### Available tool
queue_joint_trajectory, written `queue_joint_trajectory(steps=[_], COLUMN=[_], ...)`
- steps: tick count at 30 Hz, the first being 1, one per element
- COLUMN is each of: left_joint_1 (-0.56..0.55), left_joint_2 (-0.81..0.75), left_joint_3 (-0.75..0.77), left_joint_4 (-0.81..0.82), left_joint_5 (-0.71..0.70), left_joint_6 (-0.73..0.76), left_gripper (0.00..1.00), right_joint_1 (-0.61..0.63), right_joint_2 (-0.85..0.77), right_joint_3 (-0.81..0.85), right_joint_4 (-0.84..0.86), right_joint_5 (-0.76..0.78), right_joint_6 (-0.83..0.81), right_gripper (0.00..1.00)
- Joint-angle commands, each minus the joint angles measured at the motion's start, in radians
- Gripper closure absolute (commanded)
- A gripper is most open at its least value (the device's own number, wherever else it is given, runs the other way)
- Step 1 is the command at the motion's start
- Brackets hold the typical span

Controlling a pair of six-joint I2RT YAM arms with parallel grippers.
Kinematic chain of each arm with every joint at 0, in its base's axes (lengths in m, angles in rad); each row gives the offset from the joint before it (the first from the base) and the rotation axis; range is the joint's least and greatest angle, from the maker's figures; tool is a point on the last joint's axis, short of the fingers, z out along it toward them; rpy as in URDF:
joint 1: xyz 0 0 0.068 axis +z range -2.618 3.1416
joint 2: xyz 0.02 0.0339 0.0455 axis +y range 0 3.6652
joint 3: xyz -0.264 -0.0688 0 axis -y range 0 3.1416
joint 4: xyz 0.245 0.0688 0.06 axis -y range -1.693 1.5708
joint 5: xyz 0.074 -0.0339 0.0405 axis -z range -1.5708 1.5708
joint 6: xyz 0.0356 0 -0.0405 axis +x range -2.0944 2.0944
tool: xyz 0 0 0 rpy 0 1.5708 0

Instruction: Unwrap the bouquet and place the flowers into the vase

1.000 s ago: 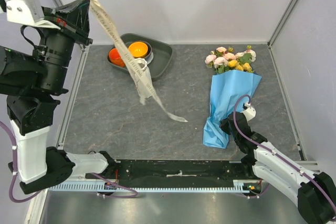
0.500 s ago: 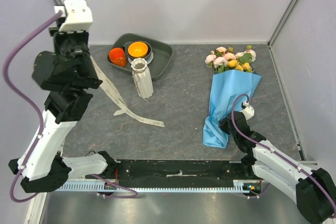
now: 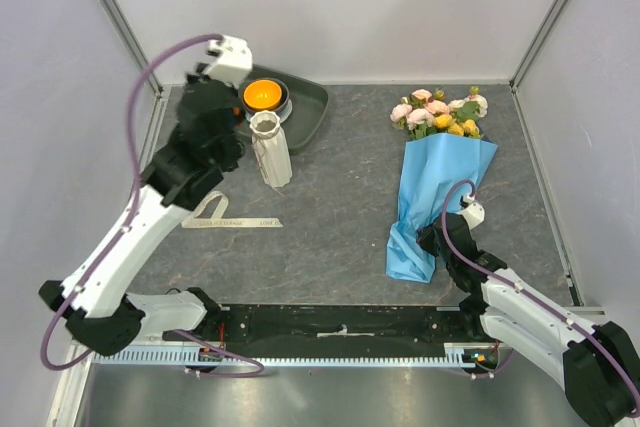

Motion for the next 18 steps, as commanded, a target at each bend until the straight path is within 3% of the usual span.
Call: queue_joint_trajectory(steps=[1,4,6,16,17,18], left_joint_1=[0.065,0.125,0.163,0.212,0.215,0.215], left_joint_2=[-0.033,-0.082,-0.125,-0.248,-0.260,-0.272], left_joint_3=[-0.135,-0.257,-0.314,-0.497,-0.502,-0.508], left_joint_4=[-0.327,-0.418,-0.430,-0.412,-0.412,-0.404], left_joint_5=[0.146,0.249,0.282,0.170,0.164,0.162], left_joint_6=[-0.440,-0.639,-0.696,-0.716,-0.726,-0.742], left_gripper=[0.98,0.98,0.98,0.97,0.88,0.61], right_joint_1=[-0.005,-0.007,-0.008,-0.010,-0.010,-0.010], right_joint_2=[0.001,-0.005,-0.002,0.009,0.009,0.011], right_joint_3=[-0.027,-0.030,-0.030,-0.027,-0.025,-0.024], right_joint_4=[-0.039,-0.037,-0.037,-0.039,-0.039,-0.039], right_joint_5=[-0.003,-0.008,-0.008,-0.006,-0.008,-0.011], right_joint_6=[-0.017,-0.017,-0.017,-0.017,-0.017,-0.018], right_gripper=[1.00,1.00,1.00,1.00,1.00,1.00])
